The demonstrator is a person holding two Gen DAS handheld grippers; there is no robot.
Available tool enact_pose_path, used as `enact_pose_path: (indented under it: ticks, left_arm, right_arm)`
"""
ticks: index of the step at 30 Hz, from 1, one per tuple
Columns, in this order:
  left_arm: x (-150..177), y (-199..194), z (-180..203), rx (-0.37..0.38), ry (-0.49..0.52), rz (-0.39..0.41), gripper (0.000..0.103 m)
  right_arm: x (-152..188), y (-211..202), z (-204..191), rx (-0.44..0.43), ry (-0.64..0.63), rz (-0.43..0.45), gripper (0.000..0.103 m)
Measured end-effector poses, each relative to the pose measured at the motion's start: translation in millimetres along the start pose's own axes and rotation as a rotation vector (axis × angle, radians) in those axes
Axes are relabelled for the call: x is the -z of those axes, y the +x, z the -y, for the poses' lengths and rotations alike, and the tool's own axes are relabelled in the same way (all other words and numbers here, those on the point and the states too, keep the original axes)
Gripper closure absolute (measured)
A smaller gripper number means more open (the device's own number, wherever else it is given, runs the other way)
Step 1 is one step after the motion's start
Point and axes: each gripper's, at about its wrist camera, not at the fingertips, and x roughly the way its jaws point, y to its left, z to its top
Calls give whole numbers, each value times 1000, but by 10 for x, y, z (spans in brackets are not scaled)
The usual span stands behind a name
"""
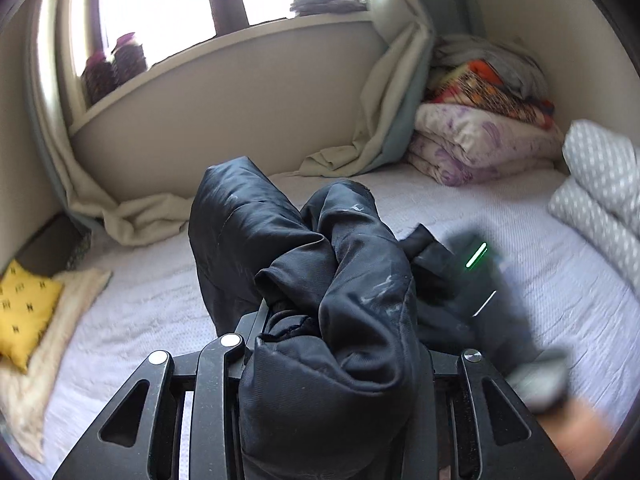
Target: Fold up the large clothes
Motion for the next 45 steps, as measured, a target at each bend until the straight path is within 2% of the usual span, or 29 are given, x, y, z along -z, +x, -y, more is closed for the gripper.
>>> enact_pose_path:
  ticks: [1, 4, 9, 13, 17, 21, 23, 25, 27, 30, 33, 37, 39, 41, 45]
  left_arm:
    - [8, 3, 100, -6, 25, 2, 62]
    - [49, 33, 447, -30, 122, 9, 61]
    - [235, 114, 1048, -80, 329, 33, 61]
    - [433, 198, 1411, -117, 473, 46, 59]
    - [668, 256, 1718, -142, 601, 69, 58]
    - [842, 269, 1890, -159, 685, 100, 58]
    - [826, 273, 1872, -113, 640, 87, 58]
    - [824, 289, 1866, -109, 632, 85, 58]
    - [846, 291, 1907, -117, 665, 101, 58]
    - [923, 254, 1980, -112, 698, 123, 58]
    - [991, 240, 2040, -111, 725, 135, 58]
    - [1095, 187, 2119, -90, 758, 144, 60]
    - [1136, 169, 2141, -81, 767, 148, 60]
    - [1150, 164, 2154, -71, 768, 150, 60]
    - [1107, 155, 2125, -49, 758, 131, 58]
  right_arm:
    - [-55, -229, 121, -21, 37, 37, 102]
    - [-170, -789, 377, -25, 87, 151, 89]
    - [-273, -1586, 572, -42, 79, 315, 87]
    - [-252, -1900, 277, -22, -16, 389, 87]
    - [-198, -1955, -57, 3, -116, 396, 87]
    - [-197, -1884, -351, 23, -204, 338, 88]
    - [-254, -1746, -497, 54, -255, 293, 88]
    - [-311, -1568, -716, 135, -335, 217, 88]
    - [-366, -1412, -817, 188, -364, 137, 88]
    - [-576, -1129, -1046, 340, -468, 43, 88]
    - [-695, -825, -1143, 394, -523, -42, 88]
    - [-777, -377, -1007, 578, -539, -132, 88]
    - [-785, -216, -824, 635, -526, -183, 91]
    - [-781, -111, -648, 639, -501, -210, 92]
    - [-746, 82, -259, 577, -425, -245, 98]
